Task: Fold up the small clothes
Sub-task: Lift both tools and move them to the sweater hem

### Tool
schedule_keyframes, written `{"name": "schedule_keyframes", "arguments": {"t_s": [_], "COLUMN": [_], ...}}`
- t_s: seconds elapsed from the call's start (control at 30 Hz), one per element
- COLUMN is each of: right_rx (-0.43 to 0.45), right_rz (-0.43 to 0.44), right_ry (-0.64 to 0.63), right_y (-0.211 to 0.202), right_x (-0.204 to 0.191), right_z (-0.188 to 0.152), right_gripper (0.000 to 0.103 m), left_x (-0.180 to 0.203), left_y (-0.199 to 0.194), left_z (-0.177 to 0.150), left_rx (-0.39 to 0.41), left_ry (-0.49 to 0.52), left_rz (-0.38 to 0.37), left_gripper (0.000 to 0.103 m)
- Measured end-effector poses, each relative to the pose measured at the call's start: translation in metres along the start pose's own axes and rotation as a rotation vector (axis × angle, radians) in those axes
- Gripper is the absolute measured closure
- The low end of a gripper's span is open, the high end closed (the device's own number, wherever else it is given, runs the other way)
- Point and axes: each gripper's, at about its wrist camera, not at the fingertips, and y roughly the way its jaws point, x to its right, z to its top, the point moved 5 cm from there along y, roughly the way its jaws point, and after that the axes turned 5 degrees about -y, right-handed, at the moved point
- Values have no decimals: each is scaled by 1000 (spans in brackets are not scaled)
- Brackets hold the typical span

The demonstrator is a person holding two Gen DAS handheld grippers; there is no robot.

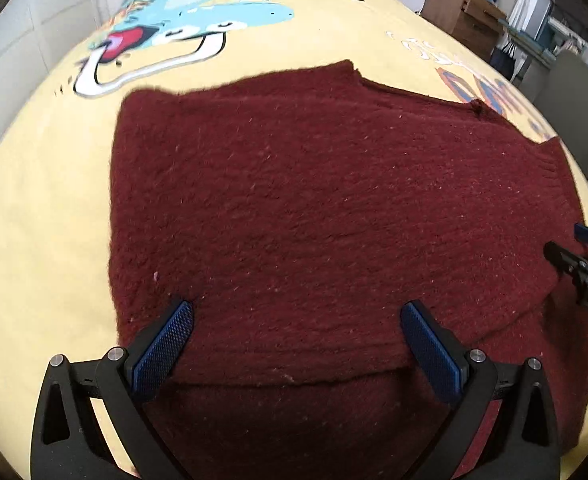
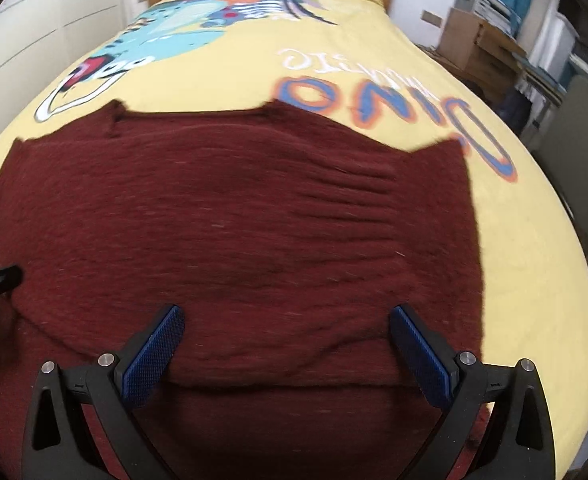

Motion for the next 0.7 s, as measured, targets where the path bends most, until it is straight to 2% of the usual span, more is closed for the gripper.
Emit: {"name": "schedule_keyframes", "arguments": {"t_s": [0.2,0.5,0.7], "right_rx": [-4,6,-54], "right_rz": [41,60,67], "right_ry": [60,65,77], "right_y": [4,10,4], "right_x": [26,24,24], "right_z": [-10,-16,-9], "right_gripper": [0,0,0], "left_x": [2,2,10], "left_y": [-1,-1,-18], "left_z": [-4,0,4], "left_rx": [38,67,28], "left_ry": [10,-55,-80], "left_rz": [11,37,50], "left_gripper": [1,1,1]}}
